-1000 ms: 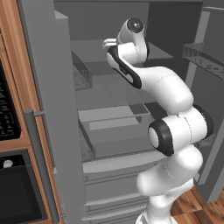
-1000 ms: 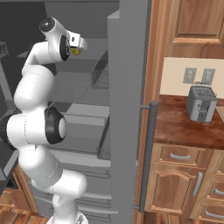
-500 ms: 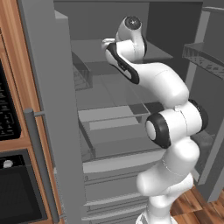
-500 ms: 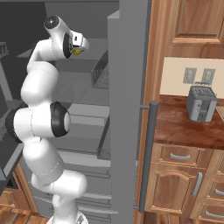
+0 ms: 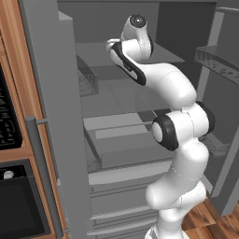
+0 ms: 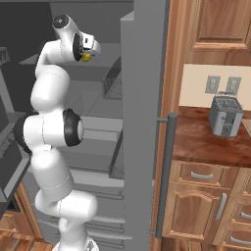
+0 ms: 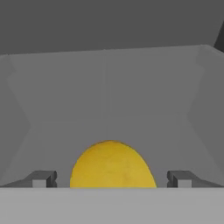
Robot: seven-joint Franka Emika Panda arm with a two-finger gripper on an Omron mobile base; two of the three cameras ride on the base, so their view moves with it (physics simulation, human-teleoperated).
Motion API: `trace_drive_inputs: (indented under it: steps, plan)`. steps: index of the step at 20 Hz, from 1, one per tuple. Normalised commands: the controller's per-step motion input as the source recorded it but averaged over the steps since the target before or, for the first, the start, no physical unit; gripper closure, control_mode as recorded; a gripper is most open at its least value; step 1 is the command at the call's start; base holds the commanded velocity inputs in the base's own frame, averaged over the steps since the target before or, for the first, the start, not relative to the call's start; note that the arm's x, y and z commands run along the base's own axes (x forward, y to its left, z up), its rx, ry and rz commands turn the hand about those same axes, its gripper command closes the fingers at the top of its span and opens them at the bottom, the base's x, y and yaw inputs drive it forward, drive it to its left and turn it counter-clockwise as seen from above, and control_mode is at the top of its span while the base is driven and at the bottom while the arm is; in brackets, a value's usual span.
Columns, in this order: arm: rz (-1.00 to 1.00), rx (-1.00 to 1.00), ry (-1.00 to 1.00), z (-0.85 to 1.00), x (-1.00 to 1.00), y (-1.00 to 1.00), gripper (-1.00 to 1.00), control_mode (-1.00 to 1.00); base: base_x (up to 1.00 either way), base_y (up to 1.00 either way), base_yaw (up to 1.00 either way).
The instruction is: Retrieve a lemon from the fridge and place it on the cutting board with the fish.
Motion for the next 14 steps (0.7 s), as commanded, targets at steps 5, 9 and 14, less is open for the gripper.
trace_drive_inputs:
  steps: [5,9,14]
  plan:
    - [0.0,0.0,0.0,-0.04,0.1,0.08,-1.0,-1.0,0.0,0.0,0.0]
    - [0.0,0.01,0.0,-0.19,0.0,0.0,1.0,-1.0,0.0,0.0,0.0]
    - [0.0,0.02,0.0,-0.16,0.0,0.0,1.0,-1.0,0.0,0.0,0.0]
